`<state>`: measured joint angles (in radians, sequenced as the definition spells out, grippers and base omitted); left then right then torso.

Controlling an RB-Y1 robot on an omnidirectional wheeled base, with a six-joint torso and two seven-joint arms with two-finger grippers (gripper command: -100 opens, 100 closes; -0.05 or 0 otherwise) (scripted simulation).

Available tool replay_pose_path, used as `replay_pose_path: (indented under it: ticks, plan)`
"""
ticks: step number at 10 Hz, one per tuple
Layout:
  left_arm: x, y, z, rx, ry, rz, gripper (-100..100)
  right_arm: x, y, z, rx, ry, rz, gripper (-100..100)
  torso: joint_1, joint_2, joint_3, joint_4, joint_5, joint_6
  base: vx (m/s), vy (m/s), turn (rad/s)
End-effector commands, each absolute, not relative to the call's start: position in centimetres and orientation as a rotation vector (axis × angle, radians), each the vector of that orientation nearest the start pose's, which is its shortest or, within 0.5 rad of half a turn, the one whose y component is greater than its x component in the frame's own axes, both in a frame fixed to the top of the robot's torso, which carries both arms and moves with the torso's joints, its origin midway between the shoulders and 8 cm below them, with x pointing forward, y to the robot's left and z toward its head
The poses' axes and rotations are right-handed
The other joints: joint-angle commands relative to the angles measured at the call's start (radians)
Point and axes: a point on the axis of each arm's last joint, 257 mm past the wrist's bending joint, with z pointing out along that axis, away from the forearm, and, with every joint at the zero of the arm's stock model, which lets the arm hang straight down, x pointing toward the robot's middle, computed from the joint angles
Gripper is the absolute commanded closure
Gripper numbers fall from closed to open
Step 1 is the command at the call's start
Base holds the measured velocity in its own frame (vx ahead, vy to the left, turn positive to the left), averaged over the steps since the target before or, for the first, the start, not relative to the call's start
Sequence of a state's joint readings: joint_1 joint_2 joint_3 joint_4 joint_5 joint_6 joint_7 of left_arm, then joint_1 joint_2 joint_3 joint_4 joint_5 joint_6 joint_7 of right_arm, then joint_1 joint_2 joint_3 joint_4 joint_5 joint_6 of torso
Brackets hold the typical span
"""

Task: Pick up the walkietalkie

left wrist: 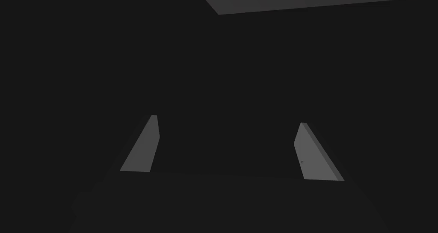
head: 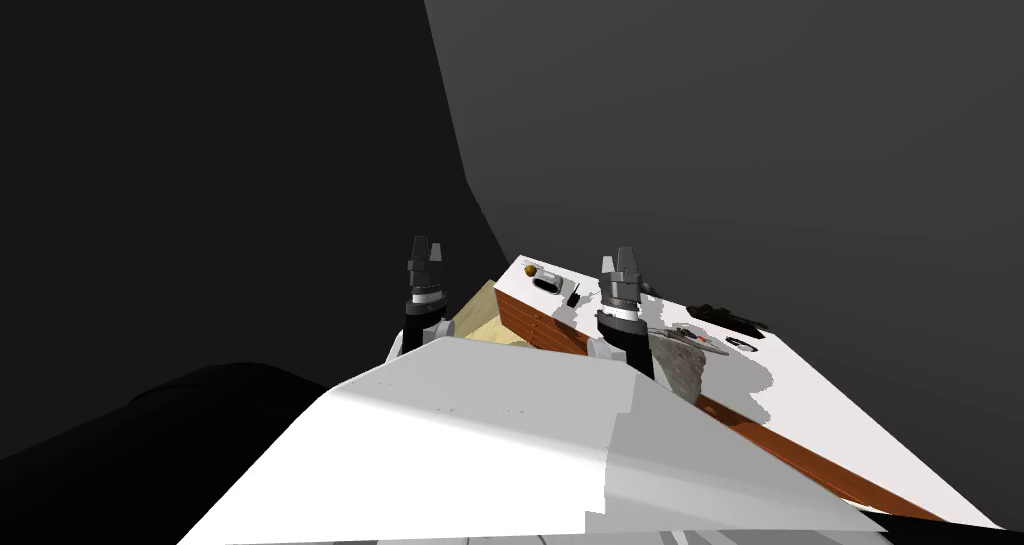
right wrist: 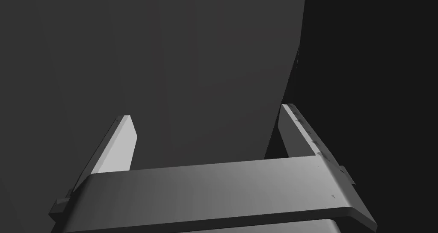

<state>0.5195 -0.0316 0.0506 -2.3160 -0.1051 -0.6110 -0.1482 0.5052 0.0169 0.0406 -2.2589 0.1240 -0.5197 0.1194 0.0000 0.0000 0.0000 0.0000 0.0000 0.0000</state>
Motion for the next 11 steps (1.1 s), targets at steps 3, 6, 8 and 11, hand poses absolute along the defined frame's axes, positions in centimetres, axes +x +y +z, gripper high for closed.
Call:
replay_pose_path:
  ticks: [3, 6, 8, 11]
  plan:
    - [31.5, 27.9, 5.3, -0.451, 0.593, -1.065, 0, 35.7, -25.1, 0.0, 0.47, 0.814, 1.058, -100, 0.0, 0.004, 0.002, 0.001, 0.0, 0.0, -0.057, 0.005, -0.039]
    - [31.5, 27.9, 5.3, -0.451, 0.593, -1.065, 0, 36.9, -25.4, -2.1, 0.399, 0.914, 0.932, -100, 0.0, 0.006, 0.003, 0.001, 0.0, 0.0, -0.084, 0.011, -0.046]
    - [31.5, 27.9, 5.3, -0.451, 0.593, -1.066, 0, 37.8, -26.0, -3.9, 0.351, 0.984, 0.826, -100, 0.001, 0.006, 0.003, 0.001, 0.0, 0.0, -0.092, 0.031, -0.061]
    - [31.5, 27.9, 5.3, -0.451, 0.593, -1.066, 0, 39.5, -27.3, -7.1, 0.279, 1.089, 0.648, -100, 0.003, 0.004, 0.002, 0.001, 0.001, 0.0, -0.046, 0.037, -0.024]
